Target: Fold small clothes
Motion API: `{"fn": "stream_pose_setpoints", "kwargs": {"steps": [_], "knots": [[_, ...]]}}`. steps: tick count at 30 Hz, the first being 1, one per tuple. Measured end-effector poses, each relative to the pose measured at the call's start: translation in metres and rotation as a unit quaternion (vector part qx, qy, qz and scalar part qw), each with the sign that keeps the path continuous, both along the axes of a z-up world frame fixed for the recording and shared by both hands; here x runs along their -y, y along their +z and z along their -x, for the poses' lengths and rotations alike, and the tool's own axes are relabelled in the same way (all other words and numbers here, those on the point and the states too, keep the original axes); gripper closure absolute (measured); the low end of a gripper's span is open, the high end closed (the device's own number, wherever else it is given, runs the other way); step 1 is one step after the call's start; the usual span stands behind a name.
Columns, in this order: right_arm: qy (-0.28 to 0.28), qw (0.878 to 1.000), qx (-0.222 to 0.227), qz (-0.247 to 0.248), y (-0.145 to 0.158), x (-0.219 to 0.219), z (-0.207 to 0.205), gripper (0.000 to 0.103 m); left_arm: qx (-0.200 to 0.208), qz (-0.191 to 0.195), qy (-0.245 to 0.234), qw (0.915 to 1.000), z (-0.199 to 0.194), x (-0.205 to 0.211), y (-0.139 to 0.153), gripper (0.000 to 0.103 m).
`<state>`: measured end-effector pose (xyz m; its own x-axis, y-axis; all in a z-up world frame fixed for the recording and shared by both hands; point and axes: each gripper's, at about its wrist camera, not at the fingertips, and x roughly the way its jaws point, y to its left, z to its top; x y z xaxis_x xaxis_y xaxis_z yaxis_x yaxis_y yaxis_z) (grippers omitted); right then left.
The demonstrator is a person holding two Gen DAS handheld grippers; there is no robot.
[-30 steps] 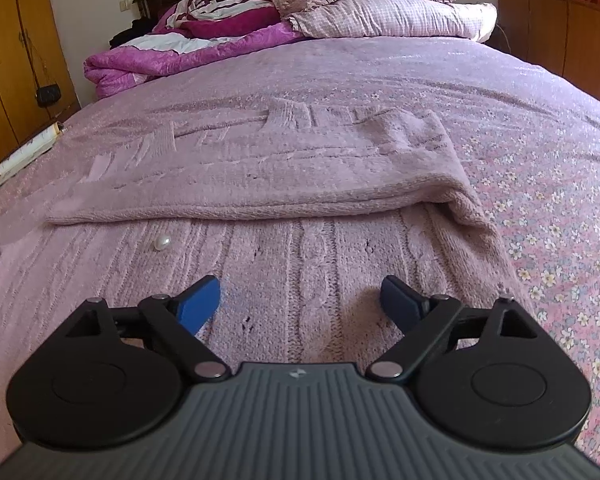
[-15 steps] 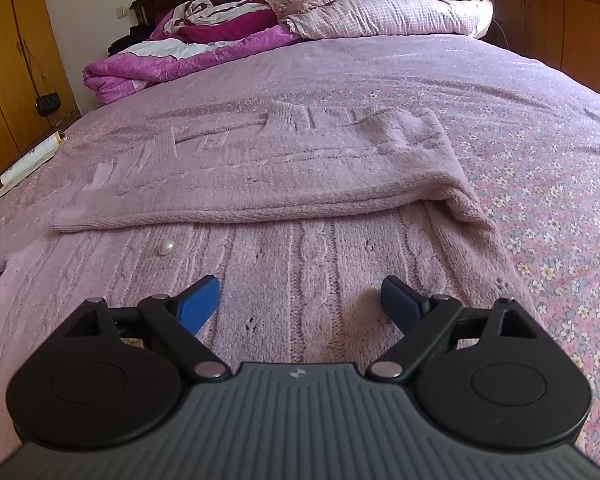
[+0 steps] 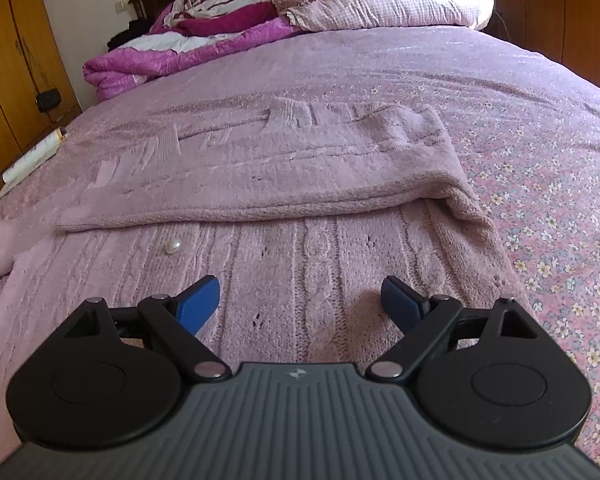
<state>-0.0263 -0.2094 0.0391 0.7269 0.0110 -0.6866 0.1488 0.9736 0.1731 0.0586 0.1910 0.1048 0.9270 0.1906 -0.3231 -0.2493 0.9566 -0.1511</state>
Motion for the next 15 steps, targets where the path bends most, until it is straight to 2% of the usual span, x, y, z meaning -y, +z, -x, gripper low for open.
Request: {"fn": "stream_pose_setpoints", "kwargs": {"steps": [6,11,15], "knots": [[0.0,1.0,-0.007,0.003,0.007,-0.001,-0.001,0.011,0.027,-0.033,-0.057,0.9975,-0.013,0.064,0.014,0.085],[0.0,1.0,-0.005,-0.003,0.011,0.003,0.0,0.011,0.018,-0.026,-0.103,0.9942,-0.018,0.11,0.01,0.085],[-0.001,1.0,-0.004,-0.007,0.012,0.007,0.001,0.011,-0.001,-0.029,-0.137,0.9901,-0.019,0.139,-0.005,0.085]]}}
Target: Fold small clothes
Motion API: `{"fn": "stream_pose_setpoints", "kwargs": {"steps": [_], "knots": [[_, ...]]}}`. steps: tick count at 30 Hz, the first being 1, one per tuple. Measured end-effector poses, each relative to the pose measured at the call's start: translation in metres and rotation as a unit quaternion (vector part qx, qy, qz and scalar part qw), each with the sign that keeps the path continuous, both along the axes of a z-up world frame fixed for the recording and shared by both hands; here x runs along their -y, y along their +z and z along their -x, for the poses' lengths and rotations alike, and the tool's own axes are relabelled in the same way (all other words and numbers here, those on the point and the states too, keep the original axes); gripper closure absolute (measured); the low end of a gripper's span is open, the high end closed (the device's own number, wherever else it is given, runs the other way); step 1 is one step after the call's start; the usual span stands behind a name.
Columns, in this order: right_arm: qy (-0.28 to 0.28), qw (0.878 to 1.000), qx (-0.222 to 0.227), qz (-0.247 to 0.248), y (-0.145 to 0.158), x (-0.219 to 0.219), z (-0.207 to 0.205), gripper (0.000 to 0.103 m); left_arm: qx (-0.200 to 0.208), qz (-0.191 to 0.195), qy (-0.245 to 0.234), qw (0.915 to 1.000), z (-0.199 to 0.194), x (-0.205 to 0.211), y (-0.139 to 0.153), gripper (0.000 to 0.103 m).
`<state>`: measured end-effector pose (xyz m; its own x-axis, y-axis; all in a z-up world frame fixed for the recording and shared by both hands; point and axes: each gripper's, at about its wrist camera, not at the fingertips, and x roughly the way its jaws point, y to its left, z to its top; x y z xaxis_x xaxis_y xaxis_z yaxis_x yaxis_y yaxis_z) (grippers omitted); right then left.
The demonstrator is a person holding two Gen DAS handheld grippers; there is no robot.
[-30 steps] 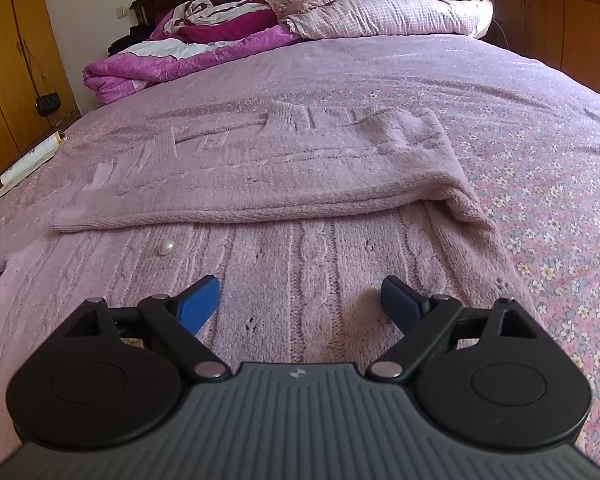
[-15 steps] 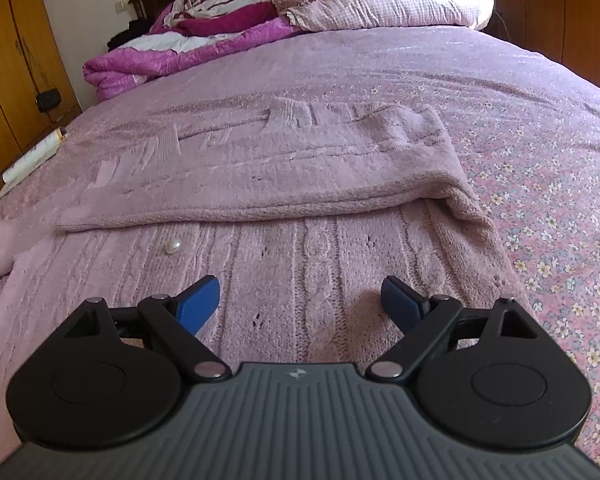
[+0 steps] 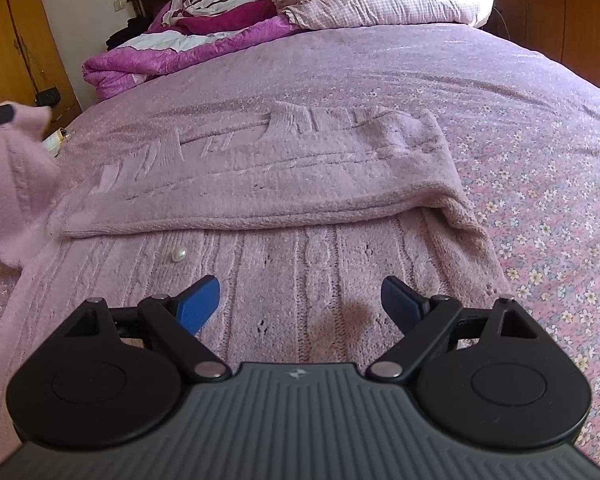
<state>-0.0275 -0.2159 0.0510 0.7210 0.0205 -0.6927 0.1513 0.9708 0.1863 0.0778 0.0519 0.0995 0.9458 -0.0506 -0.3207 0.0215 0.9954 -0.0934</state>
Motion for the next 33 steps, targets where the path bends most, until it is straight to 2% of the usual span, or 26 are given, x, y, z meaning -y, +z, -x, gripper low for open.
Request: {"fn": "stream_pose_setpoints", "kwargs": {"steps": [7,15,17,20,22,24,28,33], "knots": [[-0.003,1.0,-0.003,-0.01,-0.003,0.007,0.002,0.011,-0.047,-0.02,-0.039,0.9979,0.0,0.039,-0.035,0.085],[-0.007,1.0,-0.006,-0.018,-0.008,0.011,0.003,0.011,-0.109,-0.026,-0.071,0.9911,-0.001,0.052,-0.067,0.083],[-0.007,1.0,-0.006,-0.02,-0.008,0.012,0.003,0.011,-0.127,-0.018,-0.081,0.9885,0.001,0.052,-0.072,0.08],[-0.007,1.0,-0.006,-0.021,-0.008,0.012,0.004,0.011,-0.146,-0.013,-0.097,0.9844,0.008,0.052,-0.076,0.061],[-0.006,1.0,-0.006,-0.021,-0.008,0.012,0.004,0.011,-0.15,-0.019,-0.102,0.9832,0.014,0.053,-0.076,0.044],[-0.006,1.0,-0.006,-0.023,-0.008,0.012,0.004,0.011,-0.154,-0.028,-0.108,0.9817,0.022,0.051,-0.076,0.039],[-0.004,0.999,0.003,-0.047,-0.004,0.014,0.004,0.011,-0.164,-0.036,-0.116,0.979,0.037,0.039,-0.073,0.038],[0.023,0.997,0.002,-0.071,0.007,0.006,-0.009,0.011,-0.163,-0.051,-0.09,0.9812,0.053,0.015,-0.066,0.038]]}}
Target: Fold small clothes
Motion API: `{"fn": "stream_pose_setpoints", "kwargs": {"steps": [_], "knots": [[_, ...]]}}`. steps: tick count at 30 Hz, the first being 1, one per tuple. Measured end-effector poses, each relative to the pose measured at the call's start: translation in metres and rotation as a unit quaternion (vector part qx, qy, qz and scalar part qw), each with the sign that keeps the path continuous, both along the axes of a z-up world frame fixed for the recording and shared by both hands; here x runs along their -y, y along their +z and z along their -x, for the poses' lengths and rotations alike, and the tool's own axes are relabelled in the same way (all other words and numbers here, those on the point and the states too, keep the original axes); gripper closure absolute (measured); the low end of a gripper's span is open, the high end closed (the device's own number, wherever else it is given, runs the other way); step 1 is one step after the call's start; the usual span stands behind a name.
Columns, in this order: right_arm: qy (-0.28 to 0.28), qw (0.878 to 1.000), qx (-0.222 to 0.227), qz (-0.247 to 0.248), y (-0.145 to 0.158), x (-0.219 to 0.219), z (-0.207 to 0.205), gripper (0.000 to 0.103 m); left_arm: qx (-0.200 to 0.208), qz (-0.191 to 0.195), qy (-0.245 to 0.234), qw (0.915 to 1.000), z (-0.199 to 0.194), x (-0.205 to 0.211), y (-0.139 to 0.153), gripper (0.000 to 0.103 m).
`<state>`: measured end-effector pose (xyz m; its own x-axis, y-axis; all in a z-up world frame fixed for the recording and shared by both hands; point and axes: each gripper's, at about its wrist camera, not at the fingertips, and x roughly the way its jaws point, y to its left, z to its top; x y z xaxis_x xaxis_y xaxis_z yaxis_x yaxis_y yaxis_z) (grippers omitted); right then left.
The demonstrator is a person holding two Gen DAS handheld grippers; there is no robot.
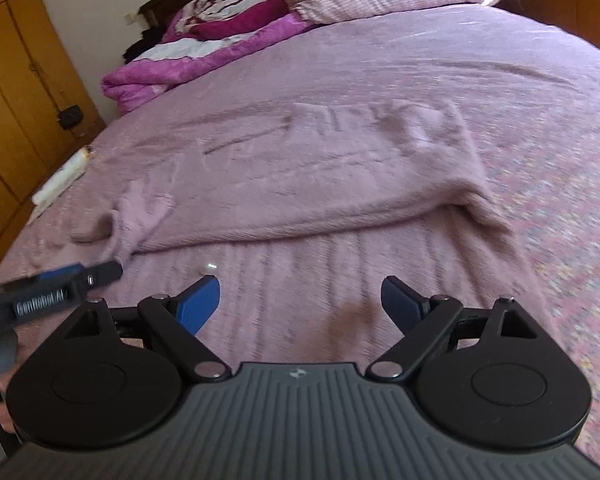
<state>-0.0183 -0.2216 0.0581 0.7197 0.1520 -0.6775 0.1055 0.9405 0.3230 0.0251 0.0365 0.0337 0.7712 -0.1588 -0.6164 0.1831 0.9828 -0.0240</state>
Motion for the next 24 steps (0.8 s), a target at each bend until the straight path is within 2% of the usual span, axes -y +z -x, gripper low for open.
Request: {"fn": "stream_pose_setpoints", "kwargs": {"steps": [7,13,19,24], "knots": [[0.052,0.998,-0.005,-0.036,0.017,-0.028,-0.041,0.011,0.012,-0.017,0.045,0.9988,0.01,-0.042,0.011,0.038],[0.09,0.993,-0.018,-0.078,0.024,-0.059,-0.092,0.012,-0.002,-0.018,0.085,0.9962,0.006,-0.071,0.003,0.038],[0.102,0.99,-0.056,-0.083,0.015,-0.086,-0.134,0.016,-0.01,-0.026,0.101,0.9945,0.0,-0.083,-0.006,0.038],[0.1,0.989,-0.071,-0.088,0.004,-0.098,-0.151,0.018,-0.013,-0.03,0.107,0.9938,-0.009,-0.084,-0.012,0.038]]}}
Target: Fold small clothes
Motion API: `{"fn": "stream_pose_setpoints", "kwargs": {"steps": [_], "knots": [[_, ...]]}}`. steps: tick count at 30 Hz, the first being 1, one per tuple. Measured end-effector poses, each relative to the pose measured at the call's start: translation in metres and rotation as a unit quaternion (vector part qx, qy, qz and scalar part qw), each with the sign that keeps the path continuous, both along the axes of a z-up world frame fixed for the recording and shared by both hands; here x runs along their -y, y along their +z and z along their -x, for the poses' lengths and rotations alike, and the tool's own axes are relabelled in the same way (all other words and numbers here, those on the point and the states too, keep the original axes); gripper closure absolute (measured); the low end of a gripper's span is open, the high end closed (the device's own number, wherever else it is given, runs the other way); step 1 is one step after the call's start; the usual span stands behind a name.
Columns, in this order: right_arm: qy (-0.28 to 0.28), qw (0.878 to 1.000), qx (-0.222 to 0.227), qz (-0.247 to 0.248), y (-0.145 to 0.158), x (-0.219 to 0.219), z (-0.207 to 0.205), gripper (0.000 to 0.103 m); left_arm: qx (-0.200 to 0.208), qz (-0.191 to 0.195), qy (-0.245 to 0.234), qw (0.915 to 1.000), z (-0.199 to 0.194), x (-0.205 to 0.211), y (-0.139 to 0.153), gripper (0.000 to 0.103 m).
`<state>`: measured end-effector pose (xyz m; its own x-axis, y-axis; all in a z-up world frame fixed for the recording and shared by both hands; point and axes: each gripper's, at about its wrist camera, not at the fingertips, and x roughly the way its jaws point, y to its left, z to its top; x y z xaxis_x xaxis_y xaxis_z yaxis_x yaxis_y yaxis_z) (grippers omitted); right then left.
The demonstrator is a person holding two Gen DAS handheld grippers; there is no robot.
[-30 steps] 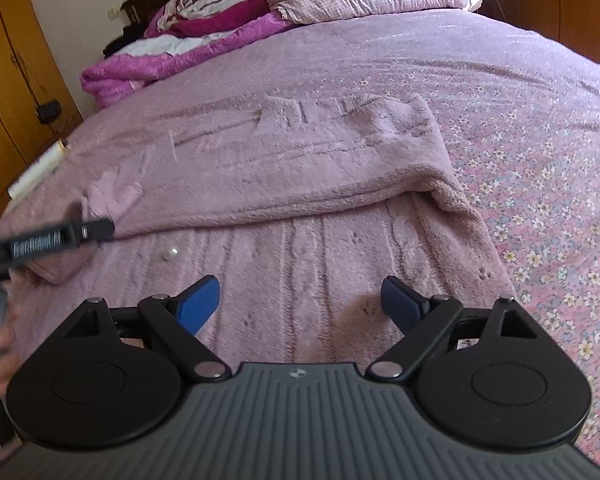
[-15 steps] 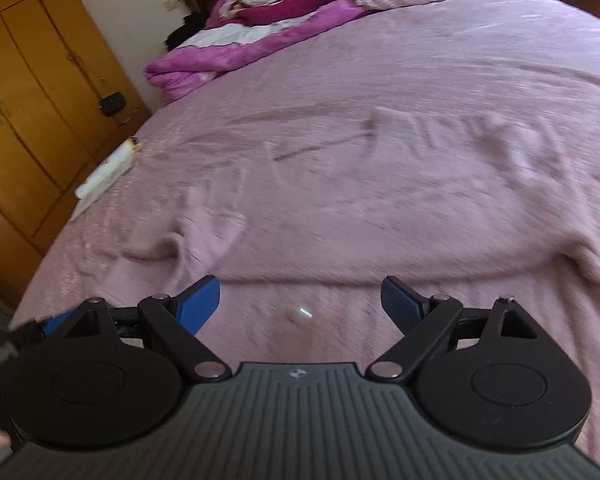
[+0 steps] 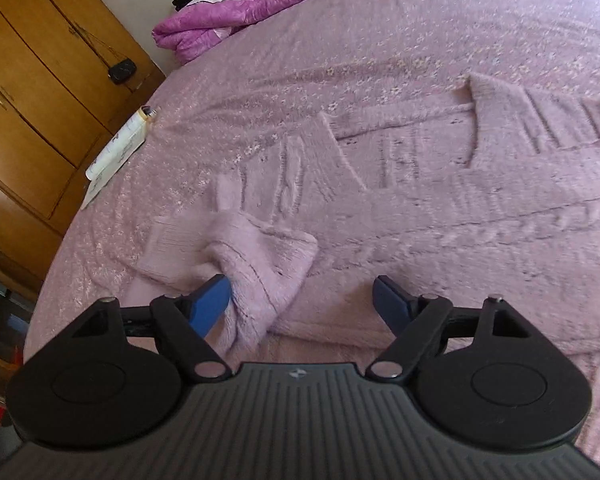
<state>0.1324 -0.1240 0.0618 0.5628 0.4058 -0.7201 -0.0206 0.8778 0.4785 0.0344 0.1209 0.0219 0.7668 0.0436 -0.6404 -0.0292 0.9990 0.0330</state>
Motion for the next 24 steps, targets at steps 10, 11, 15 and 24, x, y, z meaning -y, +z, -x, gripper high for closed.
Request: {"fn": "stream_pose_setpoints", "kwargs": {"steps": [10,11,15,24], "knots": [[0.026,0.998,-0.034,-0.042,-0.007,-0.016,-0.023,0.081,-0.004,-0.005,0.002,1.0,-0.012,0.005,-0.01,0.038],[0.035,0.999,-0.029,-0.03,-0.005,-0.02,-0.024,0.084,-0.004,-0.01,0.002,0.9999,-0.015,0.007,-0.011,0.038],[0.065,0.997,0.04,0.014,0.022,-0.028,-0.024,0.088,-0.004,-0.021,0.003,0.9998,-0.018,0.01,-0.012,0.036],[0.051,0.977,0.175,0.113,0.076,-0.006,-0.002,0.089,-0.007,-0.025,0.003,0.9997,-0.02,0.013,-0.015,0.036]]}}
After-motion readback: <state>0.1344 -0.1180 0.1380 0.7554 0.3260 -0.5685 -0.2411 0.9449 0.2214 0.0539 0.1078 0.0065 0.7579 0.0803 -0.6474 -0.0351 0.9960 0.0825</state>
